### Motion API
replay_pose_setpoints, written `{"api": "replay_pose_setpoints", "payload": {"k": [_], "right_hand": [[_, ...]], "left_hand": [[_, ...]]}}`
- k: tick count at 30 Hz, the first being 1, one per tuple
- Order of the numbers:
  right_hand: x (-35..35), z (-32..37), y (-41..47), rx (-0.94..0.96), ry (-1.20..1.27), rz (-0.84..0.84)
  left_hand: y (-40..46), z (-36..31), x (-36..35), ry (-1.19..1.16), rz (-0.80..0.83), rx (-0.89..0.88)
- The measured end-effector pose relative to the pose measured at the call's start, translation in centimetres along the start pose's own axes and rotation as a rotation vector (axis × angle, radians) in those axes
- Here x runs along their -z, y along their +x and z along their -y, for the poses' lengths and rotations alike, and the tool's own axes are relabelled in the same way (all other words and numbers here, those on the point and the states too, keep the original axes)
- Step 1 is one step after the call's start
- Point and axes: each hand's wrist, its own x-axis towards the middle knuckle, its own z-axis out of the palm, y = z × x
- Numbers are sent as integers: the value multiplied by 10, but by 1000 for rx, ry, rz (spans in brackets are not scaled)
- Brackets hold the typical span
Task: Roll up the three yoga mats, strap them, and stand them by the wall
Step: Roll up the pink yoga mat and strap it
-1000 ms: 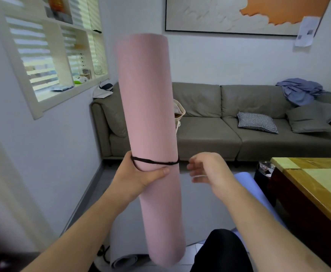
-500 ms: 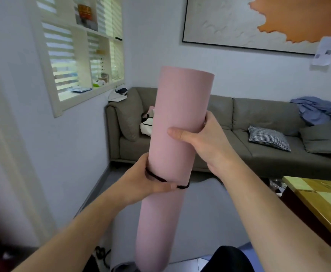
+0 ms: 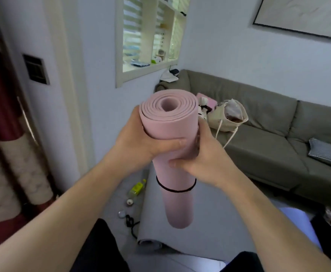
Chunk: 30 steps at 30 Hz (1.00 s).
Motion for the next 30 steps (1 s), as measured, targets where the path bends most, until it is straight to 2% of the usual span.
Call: {"api": "replay_pose_setpoints", "payload": {"k": [4,6,9,13,18,21,24,26,30], "right_hand": [[-41,38,30,236,-159,75],[-67,53,43,279,-308,133],[-125,67,65,354,-372,208],[-208,67,86,429,-371,279],[-305,47,121,522,-424,345],[-348,25,135,490,-351,386],[-387,0,147,430,-304,431],[-410,-16,156,388,-349,502],[-430,-25,162,251,-335,625]], "left_hand": [[-16,30,57,62,-108,97],[-28,40,82,103,-180,151],[-52,64,131,140,-265,222],[-76,92,181,-3,-326,301],[-82,145,221,-123,-504,402],[-75,187,238,-37,-592,432],[-66,239,256,189,-659,516],[-62,272,264,312,-628,594],[-59,304,270,353,-531,631]]}}
